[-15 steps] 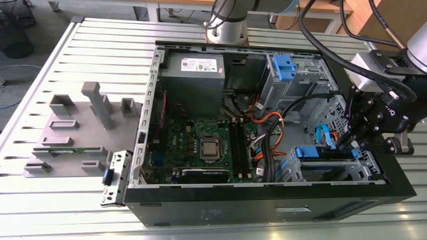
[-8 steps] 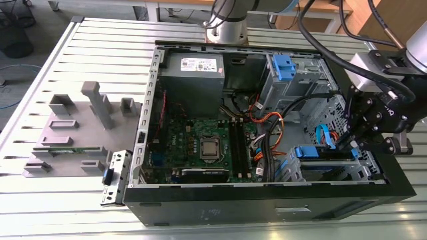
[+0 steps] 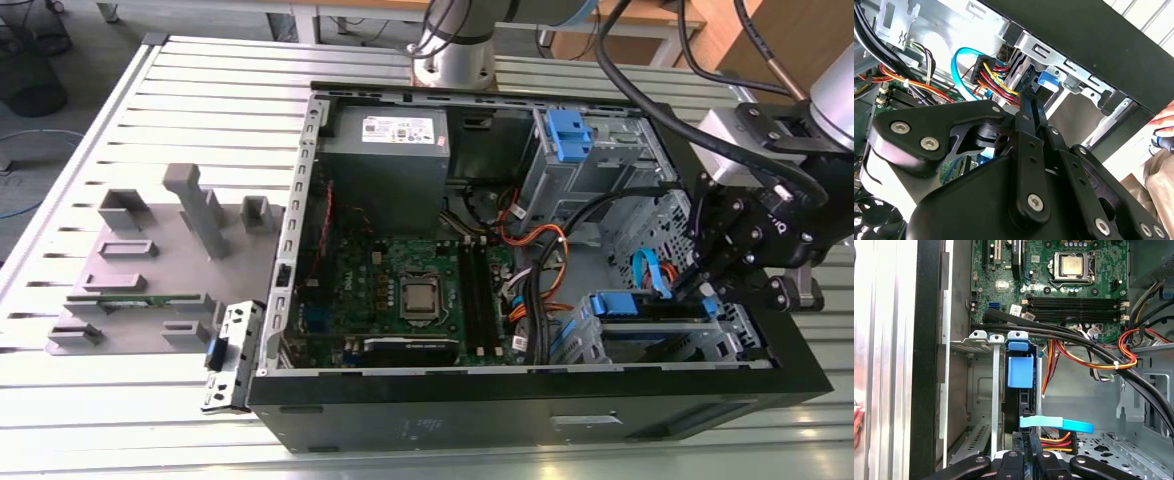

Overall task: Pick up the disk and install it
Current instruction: 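Insert the second disk wire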

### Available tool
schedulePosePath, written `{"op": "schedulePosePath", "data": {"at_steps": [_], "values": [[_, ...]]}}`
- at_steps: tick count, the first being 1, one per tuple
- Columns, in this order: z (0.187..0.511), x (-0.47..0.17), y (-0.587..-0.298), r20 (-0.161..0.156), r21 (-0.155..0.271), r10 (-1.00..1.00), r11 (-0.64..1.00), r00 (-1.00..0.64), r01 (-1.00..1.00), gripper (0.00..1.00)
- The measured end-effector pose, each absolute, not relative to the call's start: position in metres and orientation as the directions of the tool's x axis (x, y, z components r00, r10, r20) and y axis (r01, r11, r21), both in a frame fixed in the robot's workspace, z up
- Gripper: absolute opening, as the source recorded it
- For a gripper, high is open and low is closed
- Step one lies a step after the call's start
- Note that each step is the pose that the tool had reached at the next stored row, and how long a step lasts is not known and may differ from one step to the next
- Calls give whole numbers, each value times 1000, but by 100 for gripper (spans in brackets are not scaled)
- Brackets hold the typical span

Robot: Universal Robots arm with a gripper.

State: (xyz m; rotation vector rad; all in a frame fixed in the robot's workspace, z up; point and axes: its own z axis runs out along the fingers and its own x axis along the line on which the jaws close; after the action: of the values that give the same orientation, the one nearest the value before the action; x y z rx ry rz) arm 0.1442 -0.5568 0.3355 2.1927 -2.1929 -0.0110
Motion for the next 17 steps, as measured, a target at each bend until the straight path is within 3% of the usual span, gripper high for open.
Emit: {"op": "schedulePosePath", "data": {"at_steps": [10, 17], "values": [[337, 144, -557, 26, 34, -1000, 1, 0, -999, 16], [337, 144, -555, 46, 34, -999, 1, 0, -999, 16]]}}
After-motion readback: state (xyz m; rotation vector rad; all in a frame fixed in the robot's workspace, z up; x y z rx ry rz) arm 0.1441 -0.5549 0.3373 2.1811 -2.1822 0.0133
